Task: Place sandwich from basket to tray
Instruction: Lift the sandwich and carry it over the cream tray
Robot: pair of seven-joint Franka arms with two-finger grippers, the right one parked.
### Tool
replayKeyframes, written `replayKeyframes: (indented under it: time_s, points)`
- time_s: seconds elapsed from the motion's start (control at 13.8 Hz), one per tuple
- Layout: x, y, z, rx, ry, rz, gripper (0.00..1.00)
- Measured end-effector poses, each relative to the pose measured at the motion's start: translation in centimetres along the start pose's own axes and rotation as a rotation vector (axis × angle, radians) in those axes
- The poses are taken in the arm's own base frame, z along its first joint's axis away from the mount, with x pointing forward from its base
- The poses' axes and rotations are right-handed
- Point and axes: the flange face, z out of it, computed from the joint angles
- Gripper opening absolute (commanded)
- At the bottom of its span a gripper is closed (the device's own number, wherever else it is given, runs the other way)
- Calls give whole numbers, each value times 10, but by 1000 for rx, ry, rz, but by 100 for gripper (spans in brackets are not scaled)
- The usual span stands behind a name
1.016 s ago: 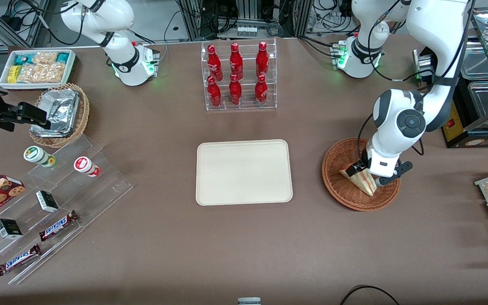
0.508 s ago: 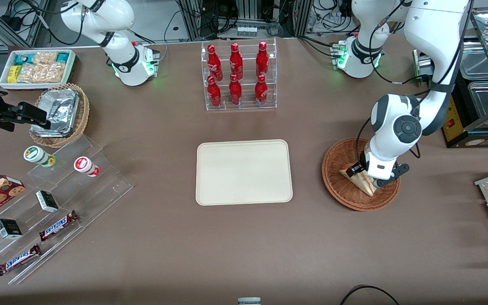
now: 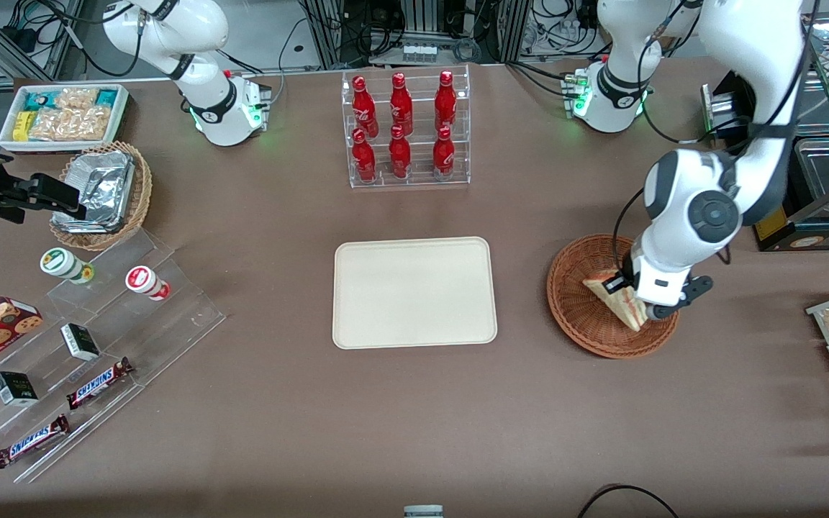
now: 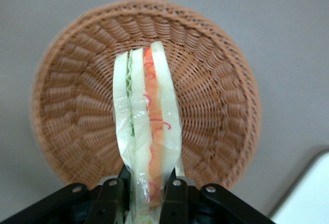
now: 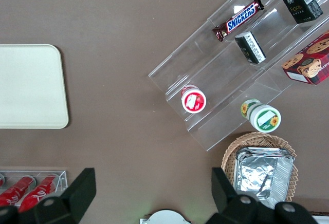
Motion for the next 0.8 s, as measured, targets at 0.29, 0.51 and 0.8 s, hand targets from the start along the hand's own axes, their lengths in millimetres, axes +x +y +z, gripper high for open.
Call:
replayKeyframes:
  time_s: [0.29, 0.51, 0.8]
  points:
    - [-22, 44, -101, -11, 20, 85, 0]
    - [-72, 100, -109, -19, 35, 207, 0]
    - [-140, 164, -78, 12, 10, 355, 0]
